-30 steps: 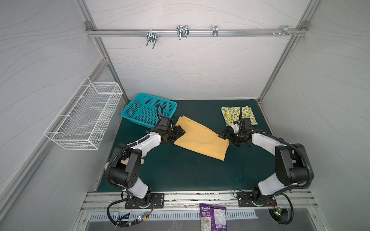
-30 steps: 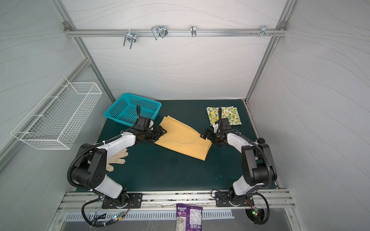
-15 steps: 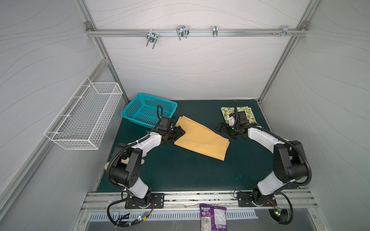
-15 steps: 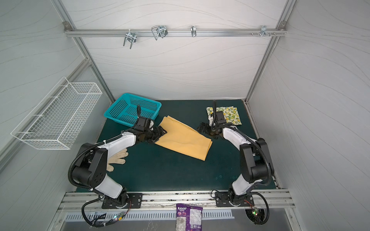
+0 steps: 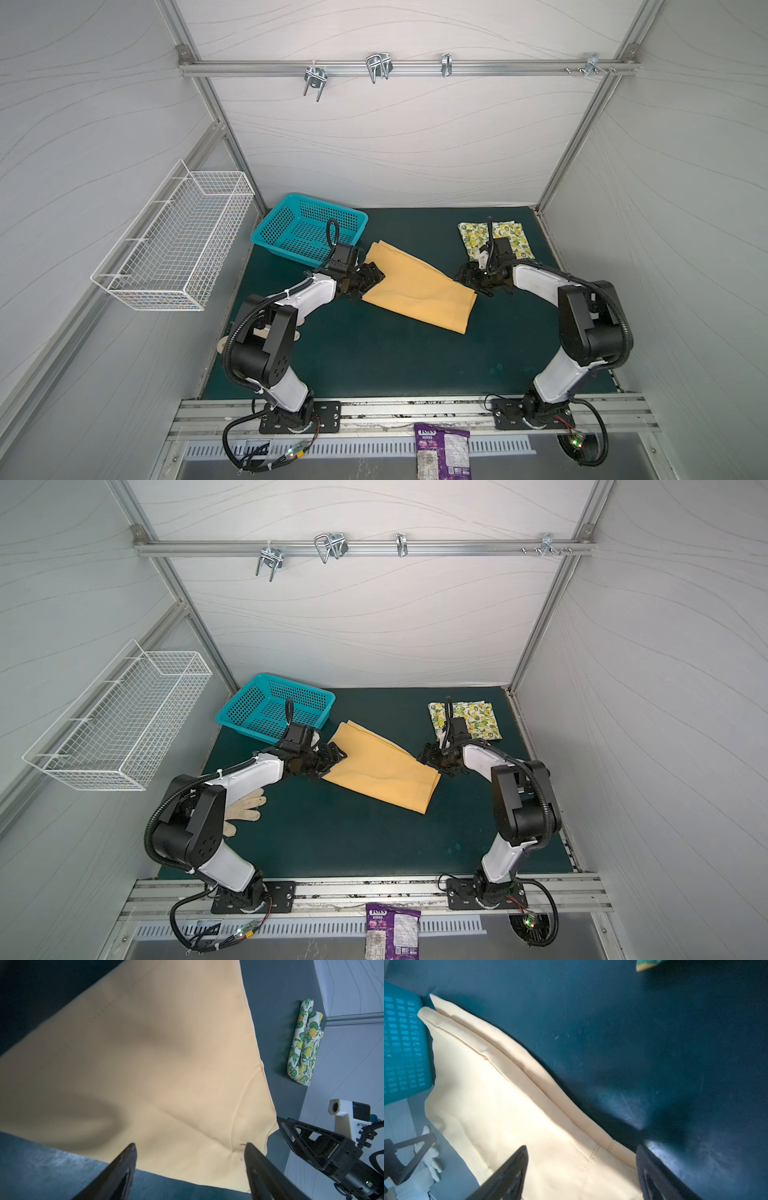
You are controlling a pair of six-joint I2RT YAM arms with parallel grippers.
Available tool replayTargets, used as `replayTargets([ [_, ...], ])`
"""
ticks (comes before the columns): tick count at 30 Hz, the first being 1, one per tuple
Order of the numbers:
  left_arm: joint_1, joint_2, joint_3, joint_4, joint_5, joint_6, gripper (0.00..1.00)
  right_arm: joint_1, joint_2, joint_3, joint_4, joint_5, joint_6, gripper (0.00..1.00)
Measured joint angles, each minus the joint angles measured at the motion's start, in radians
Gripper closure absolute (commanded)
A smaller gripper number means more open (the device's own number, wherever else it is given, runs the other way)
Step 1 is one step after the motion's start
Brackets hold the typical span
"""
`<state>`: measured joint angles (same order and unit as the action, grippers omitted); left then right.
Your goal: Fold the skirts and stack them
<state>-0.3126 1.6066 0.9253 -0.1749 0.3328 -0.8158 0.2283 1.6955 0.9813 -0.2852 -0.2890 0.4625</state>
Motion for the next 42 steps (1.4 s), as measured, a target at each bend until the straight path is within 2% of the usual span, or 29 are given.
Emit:
replayTargets([
  [11, 0.000, 0.006, 0.006, 0.000, 0.000, 0.000, 0.19, -0.013, -0.003, -0.061, 0.031, -0.002, 0.000, 0.34],
  [18, 0.000, 0.018, 0.006, 0.000, 0.002, 0.000, 0.19, -0.019, -0.011, -0.080, 0.043, -0.005, -0.003, 0.53],
  [22, 0.000, 0.019, 0.006, 0.000, 0.005, 0.000, 0.19, -0.023, -0.011, -0.081, 0.045, -0.007, -0.001, 0.68],
  [30, 0.000, 0.019, 0.006, 0.000, 0.008, 0.000, 0.19, -0.038, -0.029, -0.099, 0.049, -0.011, 0.011, 0.84],
  [36, 0.000, 0.027, 0.006, 0.001, 0.012, 0.000, 0.19, -0.048, -0.063, -0.105, 0.049, -0.031, 0.016, 0.90],
  [42, 0.000, 0.031, 0.007, 0.000, 0.016, 0.000, 0.19, -0.053, -0.086, -0.123, 0.048, -0.047, 0.019, 0.90],
])
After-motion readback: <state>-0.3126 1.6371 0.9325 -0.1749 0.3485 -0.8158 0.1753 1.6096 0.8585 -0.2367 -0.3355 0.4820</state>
